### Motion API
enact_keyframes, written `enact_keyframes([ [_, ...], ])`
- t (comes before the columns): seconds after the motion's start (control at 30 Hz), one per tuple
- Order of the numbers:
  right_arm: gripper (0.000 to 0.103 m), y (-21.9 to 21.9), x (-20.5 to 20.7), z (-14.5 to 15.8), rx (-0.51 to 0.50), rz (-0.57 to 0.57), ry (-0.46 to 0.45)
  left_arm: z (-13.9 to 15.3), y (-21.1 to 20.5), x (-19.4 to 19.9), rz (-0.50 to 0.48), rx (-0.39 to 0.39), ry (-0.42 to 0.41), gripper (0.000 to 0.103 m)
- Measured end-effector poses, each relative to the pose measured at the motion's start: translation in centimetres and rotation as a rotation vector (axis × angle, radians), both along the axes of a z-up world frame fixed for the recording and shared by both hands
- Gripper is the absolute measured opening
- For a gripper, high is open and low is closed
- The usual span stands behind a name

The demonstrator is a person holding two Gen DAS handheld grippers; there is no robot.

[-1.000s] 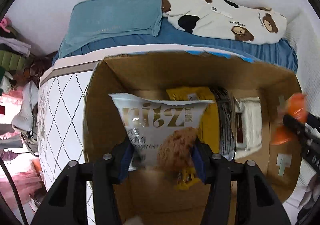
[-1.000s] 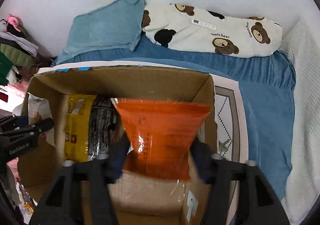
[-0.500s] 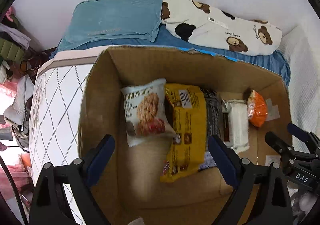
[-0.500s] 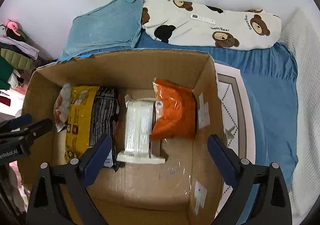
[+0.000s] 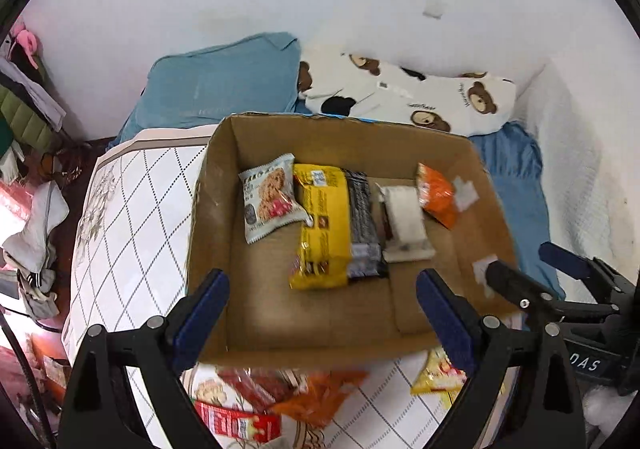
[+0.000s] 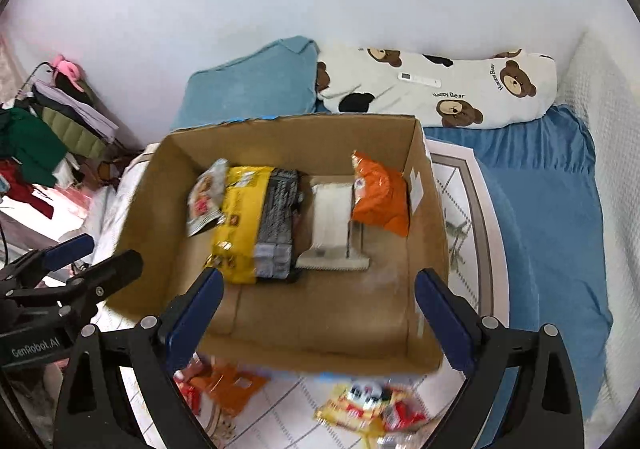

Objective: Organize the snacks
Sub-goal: 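Grasp the orange packet with the left tool while the right tool grasps the panda-print bag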

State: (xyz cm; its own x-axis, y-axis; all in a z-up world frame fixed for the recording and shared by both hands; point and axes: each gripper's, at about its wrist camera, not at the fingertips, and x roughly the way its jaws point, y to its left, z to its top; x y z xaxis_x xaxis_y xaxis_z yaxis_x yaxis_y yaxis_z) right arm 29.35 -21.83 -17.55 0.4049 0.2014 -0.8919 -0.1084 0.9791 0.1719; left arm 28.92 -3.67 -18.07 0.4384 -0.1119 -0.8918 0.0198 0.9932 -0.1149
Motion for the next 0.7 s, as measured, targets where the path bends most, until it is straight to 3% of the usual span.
enact_keyframes([
  [0.13,0.098,-0.8,-4.0,0.2,0.044,-0.021,0.004,-0.2,-0.2,-3.9,-0.011,0.002,-0.009,0.095],
  [0.27,0.098,-2.2,-7.4,-1.5,0.067,-0.061,0.041,-2.6,-0.8,-7.3,-0.030,0.060,0.017,0.095],
  [0.53,0.098,-4.6,-10.6,-8.8,0.064,-0.152,0.165,-13.3,-2.9,-9.5,-0.088,0.236,0.203,0.095],
  [0.7,0.098,-4.7,-10.1,-12.3,0.028,-0.171,0.196,-17.5,-4.4,-8.6,-0.121,0.326,0.255,0.095],
])
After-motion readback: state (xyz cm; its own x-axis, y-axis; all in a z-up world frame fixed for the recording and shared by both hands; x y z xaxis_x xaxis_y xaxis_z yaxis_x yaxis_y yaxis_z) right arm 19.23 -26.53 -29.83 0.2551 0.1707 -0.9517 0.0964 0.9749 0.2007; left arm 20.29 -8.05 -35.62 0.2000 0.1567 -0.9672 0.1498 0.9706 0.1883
